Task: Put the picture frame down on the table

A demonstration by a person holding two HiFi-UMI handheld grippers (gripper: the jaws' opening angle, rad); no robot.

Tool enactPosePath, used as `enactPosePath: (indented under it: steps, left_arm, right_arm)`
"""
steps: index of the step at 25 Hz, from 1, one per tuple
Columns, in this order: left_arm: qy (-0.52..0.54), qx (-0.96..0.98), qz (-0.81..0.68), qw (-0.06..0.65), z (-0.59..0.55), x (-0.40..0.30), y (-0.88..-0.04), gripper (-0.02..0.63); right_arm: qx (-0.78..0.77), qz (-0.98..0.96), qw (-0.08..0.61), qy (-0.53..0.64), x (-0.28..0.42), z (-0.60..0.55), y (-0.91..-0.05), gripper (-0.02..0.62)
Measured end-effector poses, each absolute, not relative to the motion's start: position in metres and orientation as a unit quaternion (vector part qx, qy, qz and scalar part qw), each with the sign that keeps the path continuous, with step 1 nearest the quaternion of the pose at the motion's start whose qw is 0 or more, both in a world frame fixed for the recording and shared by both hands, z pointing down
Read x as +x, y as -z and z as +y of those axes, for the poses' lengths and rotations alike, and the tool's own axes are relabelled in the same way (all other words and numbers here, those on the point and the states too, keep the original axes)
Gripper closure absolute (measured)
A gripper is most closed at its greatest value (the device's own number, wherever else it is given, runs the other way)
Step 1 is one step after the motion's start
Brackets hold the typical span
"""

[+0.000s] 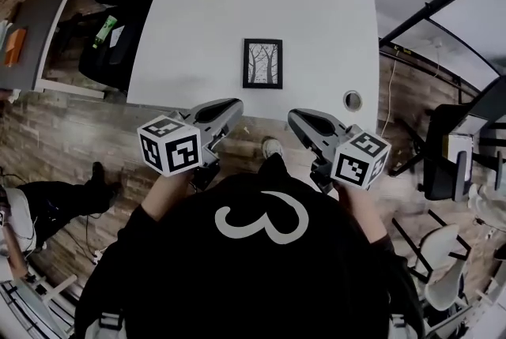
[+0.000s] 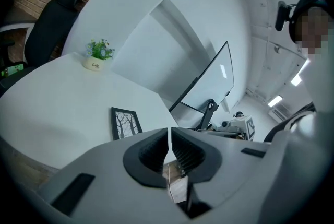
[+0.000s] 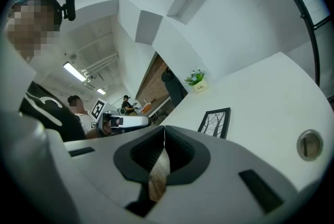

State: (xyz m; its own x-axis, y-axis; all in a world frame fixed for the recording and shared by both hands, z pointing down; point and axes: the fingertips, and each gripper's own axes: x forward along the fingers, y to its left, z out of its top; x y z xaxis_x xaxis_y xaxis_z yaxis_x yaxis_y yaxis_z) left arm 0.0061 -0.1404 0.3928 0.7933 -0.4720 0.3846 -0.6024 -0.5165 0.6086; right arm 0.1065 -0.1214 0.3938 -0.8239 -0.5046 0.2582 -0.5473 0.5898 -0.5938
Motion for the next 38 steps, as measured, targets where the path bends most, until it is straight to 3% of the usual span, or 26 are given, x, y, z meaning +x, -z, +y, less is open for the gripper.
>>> enactPosePath:
  steps: [11,38]
  left_arm:
    - [-0.071,0.895,-0.263,0.352,-0.053,-0.008,-0.363,0.588]
    - [-0.042,0.926,-0.2,0.318,0.037,-0.042,-0.33,0.591]
  right_arm:
    - [0.293,-0.902,-0.001,-0.317,0.062,-0.039,-0.363,0.572]
    - [0.345,-0.898,0.016,-0.273,0.026,0.051,-0.349,0.572]
